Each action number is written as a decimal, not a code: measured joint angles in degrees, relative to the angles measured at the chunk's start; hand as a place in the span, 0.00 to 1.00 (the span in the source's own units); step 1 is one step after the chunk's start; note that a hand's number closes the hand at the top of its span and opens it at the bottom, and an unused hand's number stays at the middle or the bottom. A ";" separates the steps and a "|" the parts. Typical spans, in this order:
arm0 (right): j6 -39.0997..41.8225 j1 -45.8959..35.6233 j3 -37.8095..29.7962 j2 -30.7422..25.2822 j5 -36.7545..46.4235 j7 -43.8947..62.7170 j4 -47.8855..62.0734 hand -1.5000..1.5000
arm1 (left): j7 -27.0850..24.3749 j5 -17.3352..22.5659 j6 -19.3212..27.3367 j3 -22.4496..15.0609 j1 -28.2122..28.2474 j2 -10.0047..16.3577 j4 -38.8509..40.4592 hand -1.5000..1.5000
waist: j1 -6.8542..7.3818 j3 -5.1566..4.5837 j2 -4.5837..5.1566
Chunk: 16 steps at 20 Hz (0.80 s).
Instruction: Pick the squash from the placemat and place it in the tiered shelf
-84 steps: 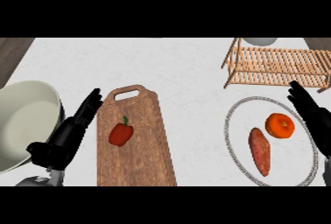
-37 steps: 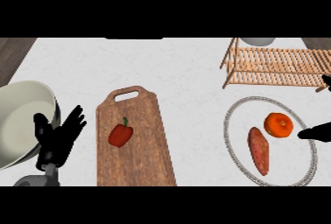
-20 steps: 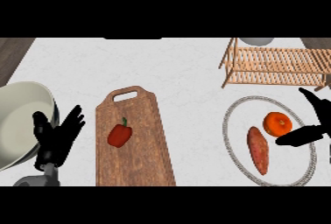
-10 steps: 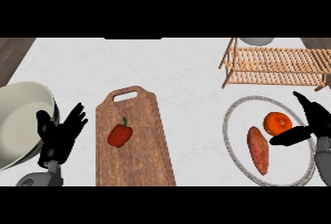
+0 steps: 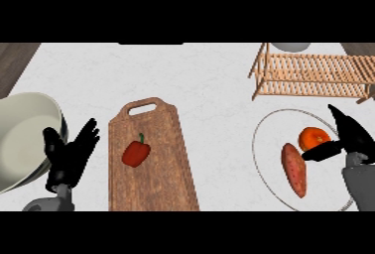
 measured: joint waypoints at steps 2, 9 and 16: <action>-0.13 0.21 -0.93 -0.15 -0.08 -1.68 0.14 0.00 | 0.90 0.24 -0.68 0.45 0.19 0.21 -0.37 0.50 | -0.04 -0.03 0.04; -3.67 -3.09 -2.42 1.45 2.01 -7.61 8.36 0.00 | 0.84 -0.20 -1.90 1.76 0.31 0.01 -0.22 0.50 | 0.04 -0.06 0.01; 1.74 -4.89 1.73 0.74 3.82 -14.55 13.62 1.00 | 1.02 -0.95 -1.68 2.04 -0.28 -0.15 0.05 0.50 | 0.11 -0.53 -0.24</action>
